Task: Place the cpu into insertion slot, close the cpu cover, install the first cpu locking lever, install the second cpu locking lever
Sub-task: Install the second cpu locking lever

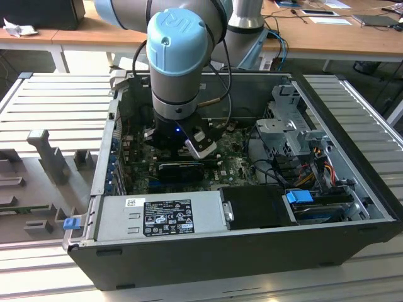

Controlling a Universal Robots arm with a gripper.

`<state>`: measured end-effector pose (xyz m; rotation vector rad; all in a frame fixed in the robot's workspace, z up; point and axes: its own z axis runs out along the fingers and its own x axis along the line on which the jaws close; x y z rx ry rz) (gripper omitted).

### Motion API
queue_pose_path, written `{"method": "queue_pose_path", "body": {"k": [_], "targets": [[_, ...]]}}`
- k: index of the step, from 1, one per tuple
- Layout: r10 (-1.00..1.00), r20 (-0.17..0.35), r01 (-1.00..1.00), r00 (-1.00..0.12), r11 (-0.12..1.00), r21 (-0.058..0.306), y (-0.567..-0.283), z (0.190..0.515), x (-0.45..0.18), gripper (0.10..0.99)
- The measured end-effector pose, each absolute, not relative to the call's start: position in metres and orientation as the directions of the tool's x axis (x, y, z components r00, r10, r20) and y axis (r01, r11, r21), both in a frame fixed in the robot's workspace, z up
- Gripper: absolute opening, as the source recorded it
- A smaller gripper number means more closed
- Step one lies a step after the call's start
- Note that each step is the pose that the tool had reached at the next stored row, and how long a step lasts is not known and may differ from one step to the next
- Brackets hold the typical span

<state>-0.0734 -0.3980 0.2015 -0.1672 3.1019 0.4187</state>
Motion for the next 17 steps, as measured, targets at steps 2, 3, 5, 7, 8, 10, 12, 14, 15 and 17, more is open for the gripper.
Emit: {"method": "queue_pose_path", "body": {"k": [2, 3, 5, 7, 8, 10, 12, 14, 15, 17], "targets": [[-0.104, -0.022, -0.106, -0.994, 0.956, 0.275, -0.398, 0.2, -0.073, 0.106], [-0.104, -0.023, -0.106, -0.994, 0.954, 0.28, -0.398, 0.198, -0.073, 0.106], [-0.104, -0.024, -0.106, -0.994, 0.952, 0.288, -0.398, 0.197, -0.074, 0.106], [-0.104, -0.025, -0.106, -0.994, 0.949, 0.295, -0.398, 0.196, -0.074, 0.106], [-0.104, -0.025, -0.106, -0.994, 0.949, 0.296, -0.398, 0.196, -0.075, 0.106], [-0.104, -0.025, -0.107, -0.994, 0.949, 0.298, -0.398, 0.199, -0.076, 0.106], [-0.104, -0.025, -0.107, -0.994, 0.949, 0.298, -0.398, 0.205, -0.076, 0.106], [-0.104, -0.025, -0.106, -0.994, 0.949, 0.298, -0.398, 0.211, -0.076, 0.106], [-0.104, -0.025, -0.106, -0.994, 0.949, 0.298, -0.398, 0.213, -0.076, 0.106], [-0.104, -0.025, -0.106, -0.994, 0.949, 0.298, -0.398, 0.214, -0.076, 0.106]]}}
